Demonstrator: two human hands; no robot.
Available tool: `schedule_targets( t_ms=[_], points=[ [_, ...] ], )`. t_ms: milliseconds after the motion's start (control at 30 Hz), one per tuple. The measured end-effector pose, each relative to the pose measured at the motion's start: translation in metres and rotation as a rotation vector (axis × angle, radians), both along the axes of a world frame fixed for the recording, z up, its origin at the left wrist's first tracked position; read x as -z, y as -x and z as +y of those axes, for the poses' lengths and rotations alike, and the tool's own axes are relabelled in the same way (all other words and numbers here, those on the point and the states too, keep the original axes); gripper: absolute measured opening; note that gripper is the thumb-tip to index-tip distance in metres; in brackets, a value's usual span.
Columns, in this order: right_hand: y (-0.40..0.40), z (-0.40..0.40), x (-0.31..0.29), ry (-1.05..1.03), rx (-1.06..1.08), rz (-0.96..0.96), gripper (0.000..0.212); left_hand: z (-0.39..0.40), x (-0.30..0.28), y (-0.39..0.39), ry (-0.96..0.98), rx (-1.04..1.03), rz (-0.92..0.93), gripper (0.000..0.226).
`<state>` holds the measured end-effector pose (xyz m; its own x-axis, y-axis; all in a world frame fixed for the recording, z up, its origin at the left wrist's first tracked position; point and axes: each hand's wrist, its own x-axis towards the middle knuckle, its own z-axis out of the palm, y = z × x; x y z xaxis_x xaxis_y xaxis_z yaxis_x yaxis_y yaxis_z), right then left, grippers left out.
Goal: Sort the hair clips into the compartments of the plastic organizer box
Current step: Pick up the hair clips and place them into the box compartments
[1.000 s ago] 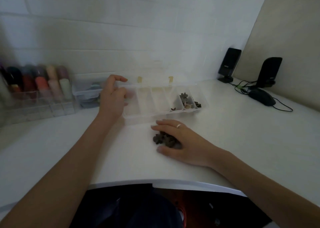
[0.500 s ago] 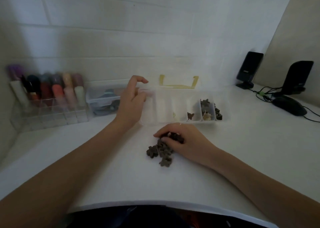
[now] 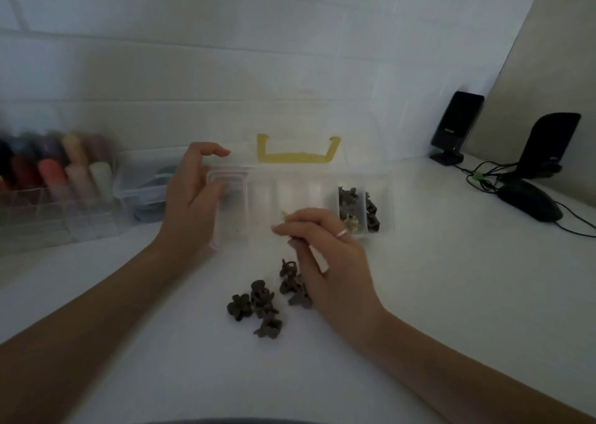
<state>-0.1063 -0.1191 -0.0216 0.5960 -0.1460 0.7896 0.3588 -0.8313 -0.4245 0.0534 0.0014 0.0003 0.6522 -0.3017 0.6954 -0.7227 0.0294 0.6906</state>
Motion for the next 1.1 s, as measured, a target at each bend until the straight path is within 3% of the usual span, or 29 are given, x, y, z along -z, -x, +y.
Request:
schedule_targets(
  t_ms=[167,233,367,500,567,667,733,833,1000,1100],
  points=[
    [0.004,-0.017,-0.019,-0.521,0.183,-0.192,0.029,0.001,-0.001,0.001,-0.009,0.005,0.018,0.039],
    [0.007,-0.031,-0.02,-0.55,0.253,-0.179,0.023,0.002,-0.002,-0.001,-0.018,0.004,0.034,0.039],
    [0.008,-0.031,-0.014,-0.283,0.309,-0.154,0.012,-0.001,-0.002,-0.002,0.002,-0.002,0.043,0.039],
    [-0.013,0.0,-0.007,0.143,0.051,-0.194,0.008,-0.005,-0.001,-0.002,-0.001,-0.003,0.055,0.039],
    [-0.028,0.004,-0.002,0.342,0.164,-0.21,0.004,-0.007,-0.001,-0.002,-0.004,0.013,0.051,0.039],
    [-0.047,-0.001,-0.002,0.356,0.455,-0.124,0.012,-0.006,-0.001,-0.002,-0.014,0.039,0.04,0.038],
    [-0.045,-0.007,-0.006,0.291,0.398,-0.106,0.015,-0.005,-0.001,-0.004,-0.022,0.055,0.044,0.037],
    [-0.023,-0.016,-0.018,0.201,0.126,-0.141,0.017,-0.006,-0.002,-0.005,-0.006,0.063,0.074,0.037],
    [-0.006,-0.034,-0.034,0.46,0.103,0.281,0.04,-0.006,-0.002,-0.006,-0.011,0.074,0.087,0.038],
    [-0.006,-0.03,-0.039,0.556,0.103,0.556,0.024,-0.007,-0.002,-0.008,-0.015,0.063,0.08,0.038]
  ],
)
